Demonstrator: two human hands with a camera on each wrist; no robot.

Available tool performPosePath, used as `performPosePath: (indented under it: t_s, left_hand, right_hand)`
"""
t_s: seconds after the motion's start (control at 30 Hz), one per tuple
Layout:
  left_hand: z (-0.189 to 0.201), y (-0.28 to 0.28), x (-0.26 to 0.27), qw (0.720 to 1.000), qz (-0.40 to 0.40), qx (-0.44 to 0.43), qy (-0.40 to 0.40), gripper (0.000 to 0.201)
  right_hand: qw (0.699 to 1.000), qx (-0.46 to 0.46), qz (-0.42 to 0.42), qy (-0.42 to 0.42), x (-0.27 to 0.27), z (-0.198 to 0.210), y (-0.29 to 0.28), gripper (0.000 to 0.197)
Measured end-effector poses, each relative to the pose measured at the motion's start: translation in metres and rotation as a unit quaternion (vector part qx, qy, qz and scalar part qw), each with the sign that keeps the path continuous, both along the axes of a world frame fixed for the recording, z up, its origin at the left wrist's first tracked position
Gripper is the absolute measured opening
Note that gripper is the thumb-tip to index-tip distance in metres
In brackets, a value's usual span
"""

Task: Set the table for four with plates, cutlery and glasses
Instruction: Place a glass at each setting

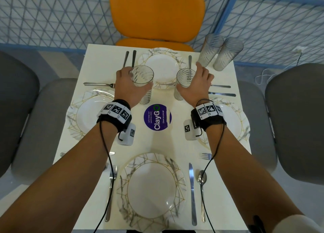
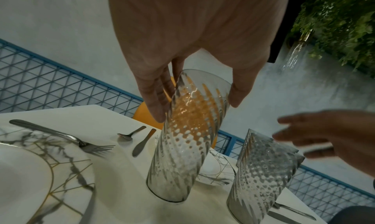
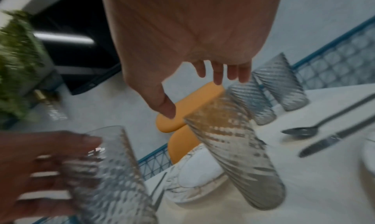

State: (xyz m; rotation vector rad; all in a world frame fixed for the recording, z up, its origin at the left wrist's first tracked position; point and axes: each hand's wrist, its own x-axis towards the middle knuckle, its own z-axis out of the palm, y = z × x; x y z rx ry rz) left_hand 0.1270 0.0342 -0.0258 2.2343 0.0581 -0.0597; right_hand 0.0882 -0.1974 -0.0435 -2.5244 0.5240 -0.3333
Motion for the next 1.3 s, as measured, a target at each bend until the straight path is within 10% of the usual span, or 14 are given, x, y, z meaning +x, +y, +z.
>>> performPosePath:
  t_s: [0.27, 1.0, 1.3]
  left_hand:
    - [0.006, 0.003, -0.006, 0.999, -0.043, -0.022, -0.01, 0.096]
    - [-0.026, 0.049, -0.021, 0.996, -0.068, -0.052, 0.013, 0.089]
    - [-0.035, 0.052, -0.024, 0.995, -0.083, -0.033, 0.039, 0.088]
  right_hand:
    - [0.964, 0.073, 0.252, 0.043, 0.007, 0.023, 0.055, 0.112]
    - [0.95, 0.212, 0.217, 0.078, -0.011, -0.018, 0.095, 0.092]
    - [0.971, 0.187, 0.149, -0.023, -0.011, -0.008, 0.034, 0.044]
